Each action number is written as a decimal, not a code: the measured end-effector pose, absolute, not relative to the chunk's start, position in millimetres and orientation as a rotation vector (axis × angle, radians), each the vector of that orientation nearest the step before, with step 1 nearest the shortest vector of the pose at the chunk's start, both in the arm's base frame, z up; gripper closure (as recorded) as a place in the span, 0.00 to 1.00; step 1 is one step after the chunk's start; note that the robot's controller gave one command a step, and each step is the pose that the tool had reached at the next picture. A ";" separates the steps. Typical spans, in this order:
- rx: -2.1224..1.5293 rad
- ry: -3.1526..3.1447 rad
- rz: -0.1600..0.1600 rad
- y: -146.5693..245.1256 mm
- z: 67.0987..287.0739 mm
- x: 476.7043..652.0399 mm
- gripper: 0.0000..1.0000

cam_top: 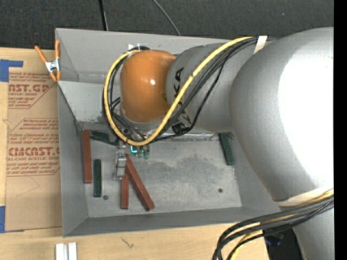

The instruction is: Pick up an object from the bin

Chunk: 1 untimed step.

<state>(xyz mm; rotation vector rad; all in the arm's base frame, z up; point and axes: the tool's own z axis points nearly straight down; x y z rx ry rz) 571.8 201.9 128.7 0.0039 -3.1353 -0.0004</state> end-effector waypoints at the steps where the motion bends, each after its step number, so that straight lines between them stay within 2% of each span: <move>1: 0.001 -3.142 -0.003 201.4 133.0 574.1 0.00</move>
Offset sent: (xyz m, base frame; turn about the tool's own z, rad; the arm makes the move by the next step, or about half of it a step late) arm -0.0288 -0.0597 -0.0147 -0.1601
